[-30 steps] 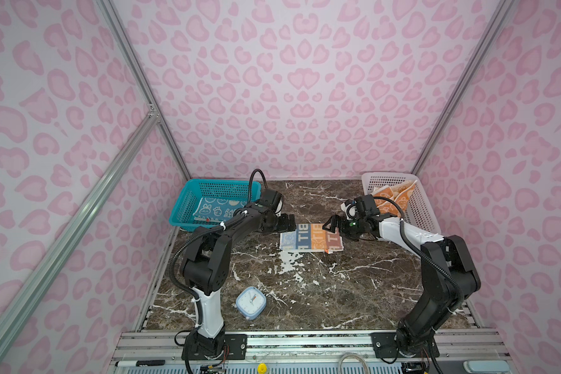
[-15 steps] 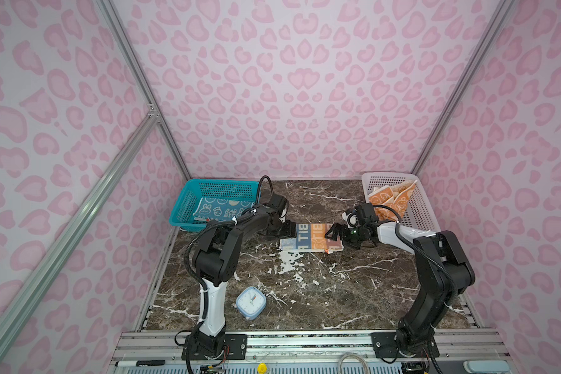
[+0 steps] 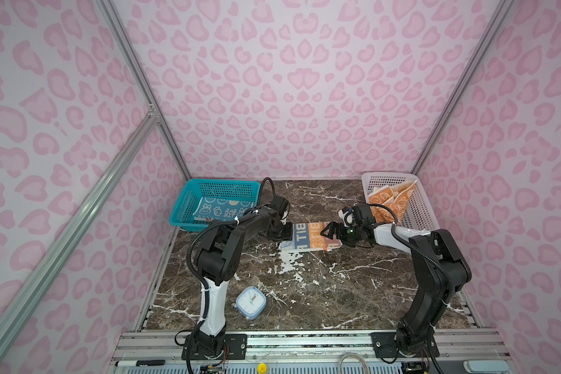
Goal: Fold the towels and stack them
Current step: 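Grasp the folded towel's end nearest the left gripper with the left gripper, then lift the folded striped towel with the left gripper into the teal basket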
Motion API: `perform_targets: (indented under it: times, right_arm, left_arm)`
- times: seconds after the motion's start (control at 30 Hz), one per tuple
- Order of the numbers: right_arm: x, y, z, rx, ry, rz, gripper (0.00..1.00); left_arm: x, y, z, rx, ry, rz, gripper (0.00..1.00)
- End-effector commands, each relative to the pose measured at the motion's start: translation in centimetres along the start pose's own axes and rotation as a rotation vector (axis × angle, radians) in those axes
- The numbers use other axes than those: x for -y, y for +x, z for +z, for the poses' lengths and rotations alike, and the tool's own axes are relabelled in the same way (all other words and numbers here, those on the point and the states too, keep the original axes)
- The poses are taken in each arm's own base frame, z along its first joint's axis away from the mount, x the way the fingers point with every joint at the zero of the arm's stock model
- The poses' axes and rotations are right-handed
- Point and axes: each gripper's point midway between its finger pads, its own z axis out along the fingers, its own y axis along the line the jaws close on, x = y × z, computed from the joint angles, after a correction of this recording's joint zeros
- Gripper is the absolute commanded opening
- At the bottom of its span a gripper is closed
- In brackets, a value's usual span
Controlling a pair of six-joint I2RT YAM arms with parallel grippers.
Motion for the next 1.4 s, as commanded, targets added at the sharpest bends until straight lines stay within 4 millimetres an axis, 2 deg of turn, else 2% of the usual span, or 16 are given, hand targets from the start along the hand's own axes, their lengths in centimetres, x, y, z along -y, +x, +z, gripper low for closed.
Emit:
perform_targets:
  times: [0.0, 0.1, 0.17, 0.3, 0.6, 0.8, 1.0, 1.13, 1.37]
  right_arm:
    - [2.4, 2.7, 0.5, -0.084, 0.090, 0.074, 0.98]
    - [2.5, 2.7, 0.4, -0.083, 0.093, 0.073, 0.98]
    - [2.4, 2.7, 0.4, -0.085, 0.090, 0.072, 0.98]
    - [2.3, 2.6, 0.3, -0.086, 0.089, 0.066, 0.98]
    - [1.8, 2.4, 0.2, -0.080, 0.074, 0.057, 0.98]
    - [0.8, 2.1, -0.4, -0.061, 0.058, 0.020, 0.98]
    - [-1.1, 0.9, -1.0, -0.033, 0.036, -0.034, 0.98]
    - [-3.1, -0.8, -1.3, -0.003, 0.012, -0.077, 0.98]
    - [-7.4, -3.5, -1.0, 0.012, -0.025, -0.154, 0.98]
  left_arm:
    - [-0.4, 1.2, 0.6, -0.051, -0.010, -0.006, 0.28]
    - [-0.3, 1.2, 0.8, -0.055, -0.007, -0.005, 0.24]
    - [-0.3, 1.2, 0.8, -0.053, -0.011, -0.003, 0.14]
    - [-0.6, 0.9, 0.2, -0.040, -0.039, 0.008, 0.04]
    - [-1.7, -0.1, -0.7, -0.057, -0.143, 0.070, 0.03]
    - [-1.9, -1.6, -2.8, -0.013, -0.195, 0.124, 0.03]
    - [-1.9, -3.7, -5.7, 0.031, -0.261, 0.262, 0.04]
    - [-3.4, -5.1, -7.7, 0.070, -0.363, 0.327, 0.04]
    - [-5.6, -7.6, -11.4, 0.152, -0.425, 0.354, 0.04]
